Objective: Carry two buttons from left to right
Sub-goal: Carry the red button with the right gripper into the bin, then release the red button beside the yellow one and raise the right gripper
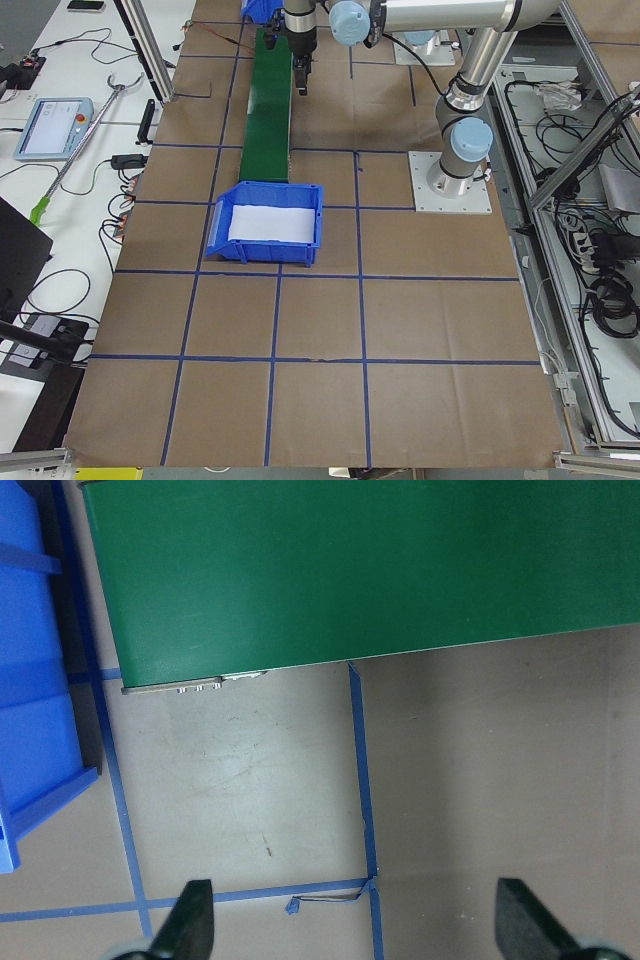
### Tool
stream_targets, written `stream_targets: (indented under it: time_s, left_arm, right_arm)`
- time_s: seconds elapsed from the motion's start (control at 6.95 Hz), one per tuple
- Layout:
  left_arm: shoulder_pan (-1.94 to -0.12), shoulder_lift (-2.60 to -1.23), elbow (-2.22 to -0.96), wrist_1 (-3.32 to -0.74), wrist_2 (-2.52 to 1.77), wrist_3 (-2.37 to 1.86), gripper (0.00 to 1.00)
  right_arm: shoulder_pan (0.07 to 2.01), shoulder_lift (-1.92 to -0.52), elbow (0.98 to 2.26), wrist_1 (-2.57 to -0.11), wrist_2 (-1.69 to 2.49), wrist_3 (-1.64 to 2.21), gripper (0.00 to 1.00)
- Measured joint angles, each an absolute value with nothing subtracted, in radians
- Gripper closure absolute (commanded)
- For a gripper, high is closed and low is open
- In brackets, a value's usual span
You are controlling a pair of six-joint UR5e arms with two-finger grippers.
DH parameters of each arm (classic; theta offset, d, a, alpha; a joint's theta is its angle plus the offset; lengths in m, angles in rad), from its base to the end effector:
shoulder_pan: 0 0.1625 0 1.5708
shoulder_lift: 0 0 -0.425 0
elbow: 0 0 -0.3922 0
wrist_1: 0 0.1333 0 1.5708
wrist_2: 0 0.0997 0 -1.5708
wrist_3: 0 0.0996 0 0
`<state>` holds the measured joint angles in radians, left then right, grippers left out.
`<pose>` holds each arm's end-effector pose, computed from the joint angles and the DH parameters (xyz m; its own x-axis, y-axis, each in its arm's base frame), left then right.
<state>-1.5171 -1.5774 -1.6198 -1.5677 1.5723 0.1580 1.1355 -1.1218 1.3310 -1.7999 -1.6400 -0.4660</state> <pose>-0.1067 -0.4952 0.4610 -0.9946 0.1040 0.0068 0.1042 0.9932 0.0521 -0.1678 -0.6606 0.3666 -0.9970 -0.0304 0.0707 -0.0295 0.9995 0.0133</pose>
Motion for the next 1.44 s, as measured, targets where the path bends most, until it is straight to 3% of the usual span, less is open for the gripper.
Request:
stream_targets:
  time_s: [0.86,1.01,1.15,1.3,1.44]
  left_arm:
    - [-1.517,-1.578,-1.620,-1.568,1.572,0.158,0.00]
    - [-1.517,-1.578,-1.620,-1.568,1.572,0.158,0.00]
    - [-1.517,-1.577,-1.620,-1.568,1.572,0.158,0.00]
    - [-1.516,-1.577,-1.620,-1.568,1.572,0.158,0.00]
    - [-1.516,-1.578,-1.620,-1.568,1.572,0.158,0.00]
  right_arm:
    - [1.096,-0.950,1.341,-1.853,-1.648,-0.483,0.91]
    - [1.096,-0.933,1.343,-1.858,-1.651,-0.479,0.68]
    - [1.097,-0.921,1.347,-1.861,-1.653,-0.475,0.16]
    - [1.097,-0.916,1.349,-1.862,-1.653,-0.471,0.01]
    - [1.098,-0.915,1.349,-1.862,-1.651,-0.467,0.01]
